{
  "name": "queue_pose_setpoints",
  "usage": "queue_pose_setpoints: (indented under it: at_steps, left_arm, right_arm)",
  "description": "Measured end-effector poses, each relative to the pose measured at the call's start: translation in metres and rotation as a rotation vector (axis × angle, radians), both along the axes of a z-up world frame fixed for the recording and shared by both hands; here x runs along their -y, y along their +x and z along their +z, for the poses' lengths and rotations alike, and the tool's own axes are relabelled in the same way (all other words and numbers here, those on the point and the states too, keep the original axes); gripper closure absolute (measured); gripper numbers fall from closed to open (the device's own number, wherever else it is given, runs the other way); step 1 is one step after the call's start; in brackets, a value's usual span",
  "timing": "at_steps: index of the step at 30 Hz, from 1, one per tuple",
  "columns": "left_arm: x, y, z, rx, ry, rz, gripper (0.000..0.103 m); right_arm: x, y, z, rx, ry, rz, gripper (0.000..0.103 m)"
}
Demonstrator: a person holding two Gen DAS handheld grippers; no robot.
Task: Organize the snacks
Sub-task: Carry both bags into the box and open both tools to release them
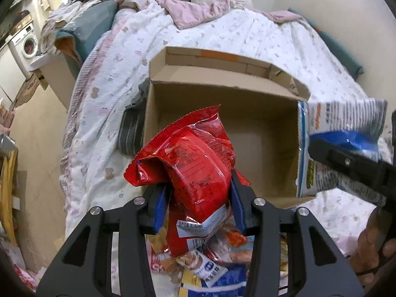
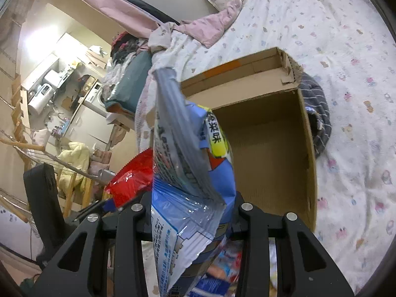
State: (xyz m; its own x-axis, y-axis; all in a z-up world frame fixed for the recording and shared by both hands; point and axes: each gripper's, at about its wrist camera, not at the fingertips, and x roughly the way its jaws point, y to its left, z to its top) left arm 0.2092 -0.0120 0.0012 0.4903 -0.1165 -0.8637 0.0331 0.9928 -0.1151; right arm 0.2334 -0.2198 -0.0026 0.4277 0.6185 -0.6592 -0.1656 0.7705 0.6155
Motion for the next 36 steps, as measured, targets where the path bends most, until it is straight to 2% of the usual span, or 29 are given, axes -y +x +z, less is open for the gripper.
queue_pose_setpoints:
  at_steps: [4, 8, 15, 29, 32, 34, 35, 36]
  left_arm:
    - [0.002, 0.013, -0.020, -0.040, -0.004, -0.002, 0.063]
    - [0.004, 0.027, -0.030, -0.056, 0.008, -0.006, 0.063]
    - [0.015, 0.035, -0.033, -0.045, 0.029, -0.042, 0.063]
    - [0.016, 0.035, -0.044, -0.103, 0.023, -0.048, 0.061]
    - [0.012, 0.035, -0.046, -0.120, 0.017, -0.039, 0.055]
    - [0.007, 0.035, -0.046, -0.122, 0.004, -0.029, 0.050]
    - [0.005, 0.035, -0.045, -0.120, 0.002, -0.025, 0.049]
    - [0.004, 0.034, -0.044, -0.116, 0.001, -0.024, 0.043]
  right_arm:
    - [-0.001, 0.011, -0.027, -0.036, -0.013, -0.004, 0.064]
    - [0.003, 0.017, -0.052, -0.111, 0.038, -0.027, 0.063]
    - [-0.011, 0.030, -0.066, -0.141, 0.060, 0.010, 0.062]
    - [-0.017, 0.043, -0.092, -0.229, 0.089, 0.006, 0.058]
    - [-0.019, 0.044, -0.092, -0.233, 0.098, 0.013, 0.044]
    - [-0.020, 0.044, -0.089, -0.221, 0.081, -0.001, 0.028]
    - [-0.020, 0.044, -0.088, -0.212, 0.071, -0.003, 0.027]
    - [-0.019, 0.045, -0.087, -0.206, 0.063, -0.004, 0.025]
